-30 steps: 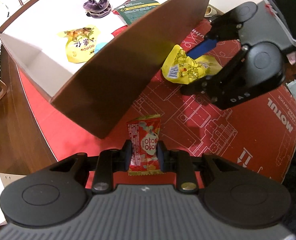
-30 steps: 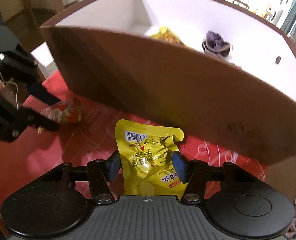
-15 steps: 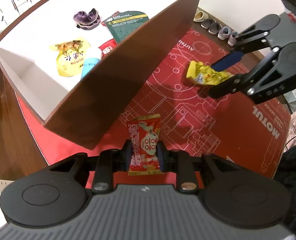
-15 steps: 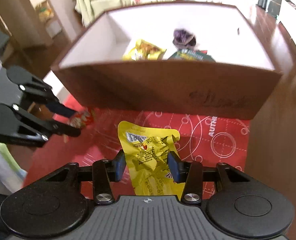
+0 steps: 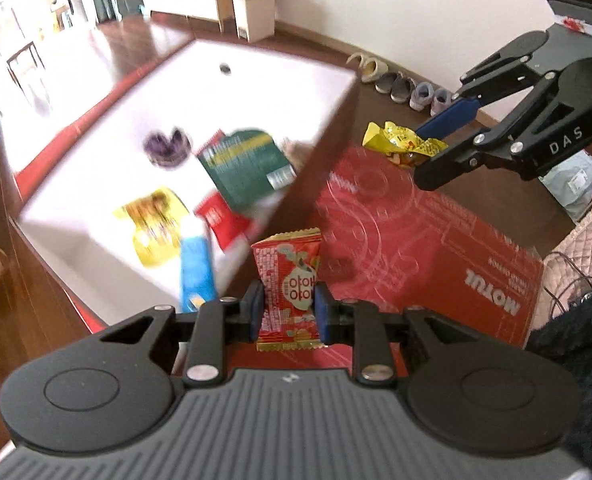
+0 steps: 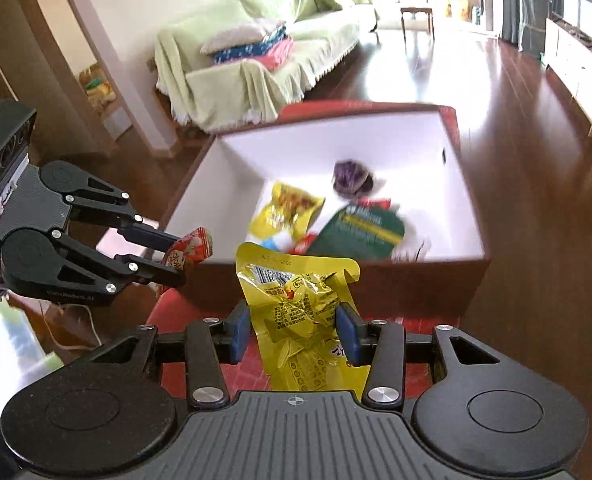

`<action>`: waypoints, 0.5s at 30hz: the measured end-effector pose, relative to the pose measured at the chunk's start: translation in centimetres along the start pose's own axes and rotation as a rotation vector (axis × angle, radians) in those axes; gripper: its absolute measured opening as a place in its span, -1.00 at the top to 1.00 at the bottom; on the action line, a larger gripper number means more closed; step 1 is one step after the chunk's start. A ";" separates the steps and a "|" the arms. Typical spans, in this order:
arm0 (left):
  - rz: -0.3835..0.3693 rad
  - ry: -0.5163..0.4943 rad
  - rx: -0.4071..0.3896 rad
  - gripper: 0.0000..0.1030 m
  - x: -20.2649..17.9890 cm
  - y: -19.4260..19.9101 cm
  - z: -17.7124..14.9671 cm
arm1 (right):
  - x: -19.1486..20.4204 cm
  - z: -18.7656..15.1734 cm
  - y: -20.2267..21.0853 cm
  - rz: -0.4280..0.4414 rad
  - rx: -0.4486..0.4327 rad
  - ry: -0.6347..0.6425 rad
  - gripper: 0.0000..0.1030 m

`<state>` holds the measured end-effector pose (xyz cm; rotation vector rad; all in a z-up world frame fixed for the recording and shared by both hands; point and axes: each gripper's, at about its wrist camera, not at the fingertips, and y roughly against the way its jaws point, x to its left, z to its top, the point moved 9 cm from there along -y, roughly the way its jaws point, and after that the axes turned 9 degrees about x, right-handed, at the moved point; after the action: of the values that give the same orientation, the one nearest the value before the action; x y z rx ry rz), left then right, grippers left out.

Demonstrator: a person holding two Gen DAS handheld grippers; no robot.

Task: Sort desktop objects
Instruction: 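Lift the yellow packet with the right tool while the left tool carries the red packet into the box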

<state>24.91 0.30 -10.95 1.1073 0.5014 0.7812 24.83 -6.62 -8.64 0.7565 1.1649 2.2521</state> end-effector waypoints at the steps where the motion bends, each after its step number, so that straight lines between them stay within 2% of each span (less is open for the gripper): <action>1: 0.003 0.002 -0.008 0.58 0.4 0.4 0.6 | -0.1 0.5 0.2 -0.004 -0.009 0.002 0.15; 8: 0.061 -0.009 -0.031 0.58 2.6 1.9 3.3 | -1.4 4.1 0.1 -0.028 -0.047 0.016 0.15; 15: 0.118 -0.010 -0.019 0.58 4.7 1.9 4.5 | -1.7 7.4 -0.4 -0.034 -0.071 0.032 0.15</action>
<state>30.50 1.62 -7.37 1.1305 0.4226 0.8810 31.11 -3.29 -5.84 0.6710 1.0979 2.2726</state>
